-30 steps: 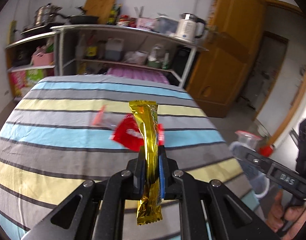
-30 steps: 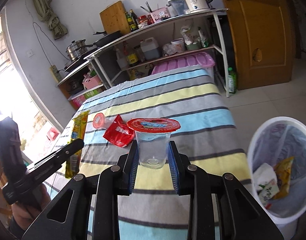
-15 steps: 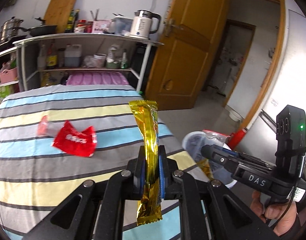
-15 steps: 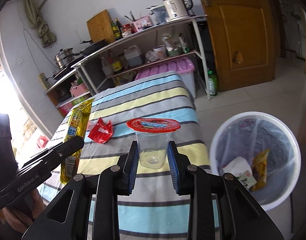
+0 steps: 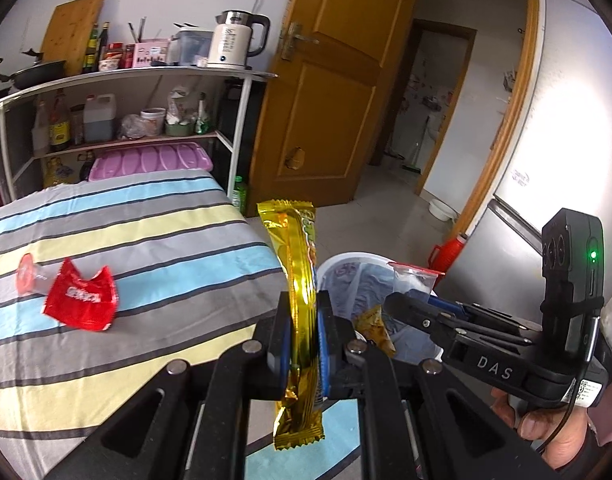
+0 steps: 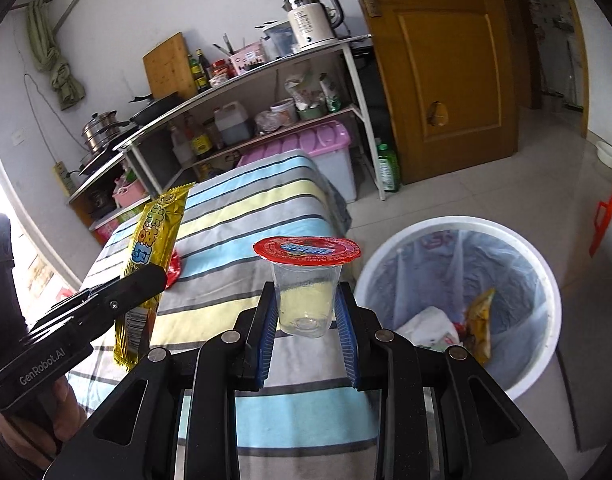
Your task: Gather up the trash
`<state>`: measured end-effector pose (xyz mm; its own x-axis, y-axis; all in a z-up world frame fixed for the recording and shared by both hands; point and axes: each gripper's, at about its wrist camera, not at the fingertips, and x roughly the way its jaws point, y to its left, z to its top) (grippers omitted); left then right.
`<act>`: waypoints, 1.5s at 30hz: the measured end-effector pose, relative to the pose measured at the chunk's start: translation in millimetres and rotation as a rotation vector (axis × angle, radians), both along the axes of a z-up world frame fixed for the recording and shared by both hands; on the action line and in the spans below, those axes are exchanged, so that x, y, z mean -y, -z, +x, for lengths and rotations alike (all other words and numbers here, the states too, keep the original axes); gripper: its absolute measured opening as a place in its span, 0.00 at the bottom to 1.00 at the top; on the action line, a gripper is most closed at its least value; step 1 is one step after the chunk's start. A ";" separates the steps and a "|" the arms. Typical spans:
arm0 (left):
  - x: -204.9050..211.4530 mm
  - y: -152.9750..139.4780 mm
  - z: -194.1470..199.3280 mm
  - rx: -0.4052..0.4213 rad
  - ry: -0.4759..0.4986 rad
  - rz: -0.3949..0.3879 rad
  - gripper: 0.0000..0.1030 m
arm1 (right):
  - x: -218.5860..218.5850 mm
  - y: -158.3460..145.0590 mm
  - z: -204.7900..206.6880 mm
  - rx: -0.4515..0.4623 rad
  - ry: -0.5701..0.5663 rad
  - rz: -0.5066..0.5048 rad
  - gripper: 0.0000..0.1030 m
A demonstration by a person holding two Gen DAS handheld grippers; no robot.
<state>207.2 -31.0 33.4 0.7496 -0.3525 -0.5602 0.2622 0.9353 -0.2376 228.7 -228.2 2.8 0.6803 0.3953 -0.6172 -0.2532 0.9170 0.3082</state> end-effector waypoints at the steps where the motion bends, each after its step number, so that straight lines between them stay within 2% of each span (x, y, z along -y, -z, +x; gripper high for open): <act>1: 3.8 0.8 1.9 -0.003 0.005 0.004 0.11 | 2.7 0.7 0.3 -0.001 0.006 0.000 0.29; 15: 64.9 28.9 42.9 -0.099 0.115 0.050 0.11 | 58.7 25.4 11.9 -0.065 0.138 -0.006 0.29; 25: 97.8 47.5 66.8 -0.172 0.176 0.057 0.11 | 80.6 48.1 26.5 -0.133 0.187 -0.011 0.29; 27: 102.8 49.8 71.0 -0.179 0.184 0.063 0.13 | 81.7 52.9 29.0 -0.150 0.189 -0.010 0.29; 31: 110.0 56.8 78.9 -0.217 0.201 0.072 0.30 | 84.1 60.4 33.4 -0.176 0.197 -0.010 0.30; 38: 110.7 65.3 81.7 -0.249 0.193 0.063 0.32 | 90.5 64.3 32.1 -0.182 0.214 -0.008 0.30; 45: 95.8 54.8 73.3 -0.213 0.168 0.041 0.32 | 91.1 53.1 26.8 -0.152 0.215 -0.007 0.30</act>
